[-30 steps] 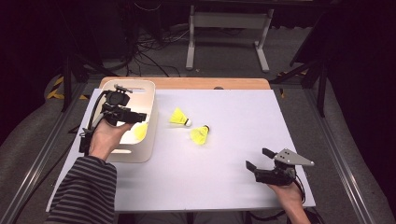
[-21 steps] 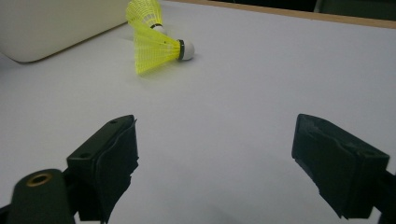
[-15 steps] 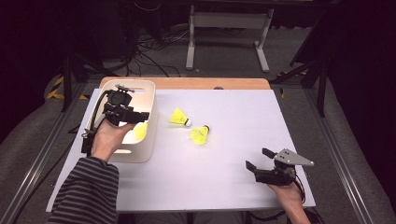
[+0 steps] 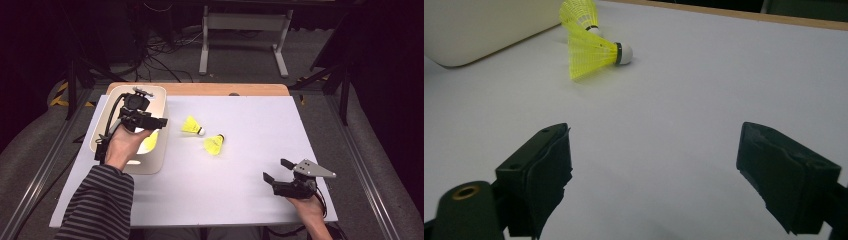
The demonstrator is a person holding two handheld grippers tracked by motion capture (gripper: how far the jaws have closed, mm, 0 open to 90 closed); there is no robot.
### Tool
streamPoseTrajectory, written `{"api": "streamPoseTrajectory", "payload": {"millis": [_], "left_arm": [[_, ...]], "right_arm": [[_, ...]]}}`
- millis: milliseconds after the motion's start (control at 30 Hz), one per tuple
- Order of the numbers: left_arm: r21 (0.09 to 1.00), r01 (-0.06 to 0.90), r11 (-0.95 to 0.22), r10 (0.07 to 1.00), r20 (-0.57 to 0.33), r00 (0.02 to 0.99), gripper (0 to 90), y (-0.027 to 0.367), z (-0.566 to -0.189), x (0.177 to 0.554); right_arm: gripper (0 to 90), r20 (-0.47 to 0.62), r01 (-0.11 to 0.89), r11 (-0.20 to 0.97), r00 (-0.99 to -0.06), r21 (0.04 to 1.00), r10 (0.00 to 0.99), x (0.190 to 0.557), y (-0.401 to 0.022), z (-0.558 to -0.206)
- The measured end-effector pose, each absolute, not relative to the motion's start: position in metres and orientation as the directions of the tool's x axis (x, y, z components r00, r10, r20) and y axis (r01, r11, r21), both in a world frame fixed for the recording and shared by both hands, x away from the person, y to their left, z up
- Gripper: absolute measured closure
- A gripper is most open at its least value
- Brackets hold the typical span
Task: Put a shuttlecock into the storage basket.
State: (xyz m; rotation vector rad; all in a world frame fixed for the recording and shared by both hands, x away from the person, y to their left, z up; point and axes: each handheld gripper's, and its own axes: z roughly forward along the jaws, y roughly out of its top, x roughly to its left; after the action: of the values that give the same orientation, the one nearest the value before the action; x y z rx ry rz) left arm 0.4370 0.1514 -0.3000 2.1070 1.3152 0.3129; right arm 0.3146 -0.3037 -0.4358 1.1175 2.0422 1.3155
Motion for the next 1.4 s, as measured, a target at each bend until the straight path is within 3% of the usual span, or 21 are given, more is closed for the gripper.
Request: {"api": "streamPoseTrajectory", "payload": {"millis": [1400], "left_arm": [[0.593, 0.685, -0.423, 0.798, -0.114, 0.592, 38.6, 0.082, -0.306, 0.437]], "right_arm": [[14.7, 0.046, 0.382, 0.209, -0.561, 0.9, 0.827, 0.315, -0.304, -0.436]]}}
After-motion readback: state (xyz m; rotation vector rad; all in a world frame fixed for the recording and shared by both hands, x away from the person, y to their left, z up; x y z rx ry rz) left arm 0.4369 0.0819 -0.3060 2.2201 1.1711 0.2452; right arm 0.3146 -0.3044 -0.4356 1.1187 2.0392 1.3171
